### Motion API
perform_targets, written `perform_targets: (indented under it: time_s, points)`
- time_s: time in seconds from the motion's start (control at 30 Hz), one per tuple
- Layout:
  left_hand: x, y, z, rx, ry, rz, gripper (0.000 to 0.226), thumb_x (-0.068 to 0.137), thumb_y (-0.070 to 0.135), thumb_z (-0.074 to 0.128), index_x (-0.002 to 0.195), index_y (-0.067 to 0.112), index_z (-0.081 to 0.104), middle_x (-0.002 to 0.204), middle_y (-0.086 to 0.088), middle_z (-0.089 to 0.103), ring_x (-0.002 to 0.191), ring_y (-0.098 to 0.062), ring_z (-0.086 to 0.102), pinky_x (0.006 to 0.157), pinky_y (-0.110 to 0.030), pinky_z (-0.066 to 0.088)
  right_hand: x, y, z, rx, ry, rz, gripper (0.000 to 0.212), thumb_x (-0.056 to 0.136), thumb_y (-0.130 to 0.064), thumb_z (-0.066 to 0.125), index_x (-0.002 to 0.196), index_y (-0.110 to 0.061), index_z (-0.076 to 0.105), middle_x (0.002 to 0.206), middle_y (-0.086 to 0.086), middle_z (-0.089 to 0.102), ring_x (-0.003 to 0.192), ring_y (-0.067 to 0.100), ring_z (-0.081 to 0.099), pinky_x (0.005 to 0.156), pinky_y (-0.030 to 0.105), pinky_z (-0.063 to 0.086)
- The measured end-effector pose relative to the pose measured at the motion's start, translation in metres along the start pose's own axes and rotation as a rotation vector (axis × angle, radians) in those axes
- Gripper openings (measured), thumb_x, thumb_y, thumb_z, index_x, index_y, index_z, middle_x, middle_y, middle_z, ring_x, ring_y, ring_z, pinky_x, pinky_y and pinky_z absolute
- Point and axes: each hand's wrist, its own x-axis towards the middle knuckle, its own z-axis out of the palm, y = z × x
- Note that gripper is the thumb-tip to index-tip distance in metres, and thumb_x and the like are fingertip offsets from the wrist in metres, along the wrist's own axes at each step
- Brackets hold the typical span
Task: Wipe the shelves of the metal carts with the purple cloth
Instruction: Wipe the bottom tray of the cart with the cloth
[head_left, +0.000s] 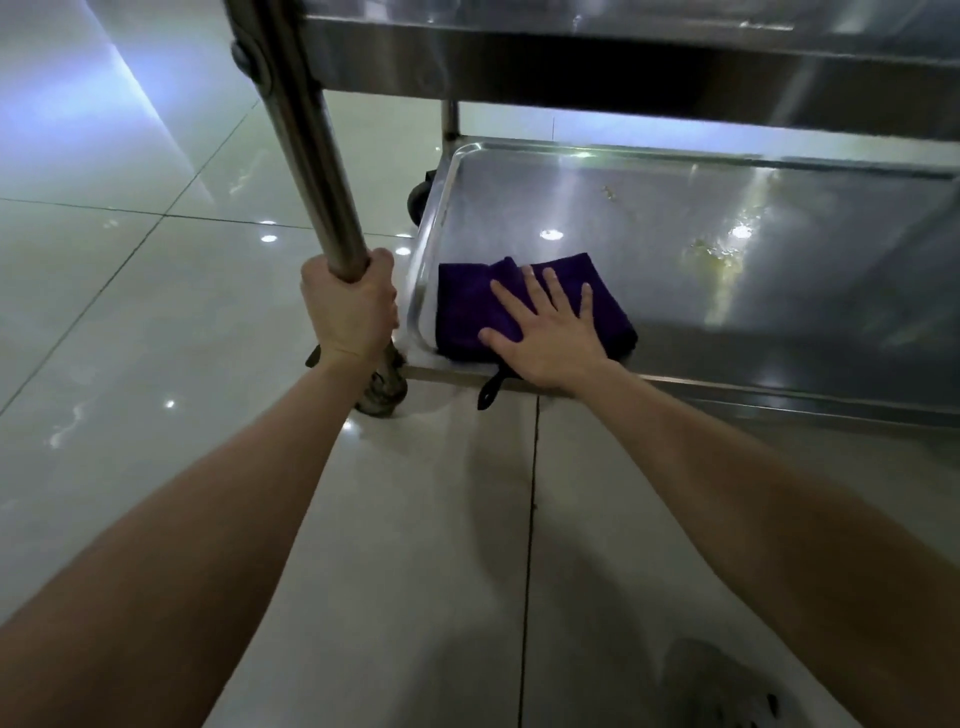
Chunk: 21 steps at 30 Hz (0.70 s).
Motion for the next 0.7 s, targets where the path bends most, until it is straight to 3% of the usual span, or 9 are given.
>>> perform_targets:
  time_s: [0.2,0.33,0.5,0.7]
  points:
    - [0.010,-0.011,0.000,-0.022,0.001,0.002,0.024,0.076,0.025,0.066,0.056,0.029,0.054,0.052,-0.001,0.042,0.044,-0.023,0.041,0.049,-0.031,0.039,-0.040,0.121,-0.007,0.037,0.047,0.300,0.089,0.089,-0.097,0.009,0.167,-0.056,-0.005,0.181,-0.007,-0.014,0.165,0.021,-0.019,0.128,0.063,-0.017]
    - [0.013,-0.018,0.000,-0.040,-0.006,0.021,0.025,0.077,0.021,0.066,0.058,0.029,0.052,0.051,-0.001,0.042,0.042,-0.023,0.040,0.047,-0.030,0.038,-0.028,0.163,-0.021,0.068,0.046,0.431,0.093,0.086,-0.099,0.013,0.167,-0.057,-0.002,0.181,-0.005,-0.013,0.165,0.022,-0.019,0.127,0.066,-0.017]
    - [0.017,-0.023,0.001,-0.057,0.012,0.038,0.024,0.077,0.020,0.065,0.060,0.029,0.050,0.051,0.000,0.040,0.042,-0.022,0.039,0.046,-0.029,0.036,0.024,0.143,-0.029,0.064,0.039,0.509,0.094,0.088,-0.096,0.014,0.169,-0.052,-0.005,0.180,0.009,-0.018,0.163,0.038,-0.023,0.120,0.077,-0.016]
    - [0.014,-0.020,0.004,-0.052,0.029,0.047,0.028,0.077,0.022,0.063,0.053,0.030,0.051,0.049,0.003,0.040,0.043,-0.021,0.038,0.046,-0.027,0.036,0.092,0.035,-0.027,0.012,0.034,0.314,0.092,0.094,-0.089,0.016,0.171,-0.044,-0.005,0.179,0.018,-0.015,0.162,0.046,-0.020,0.116,0.083,-0.016]
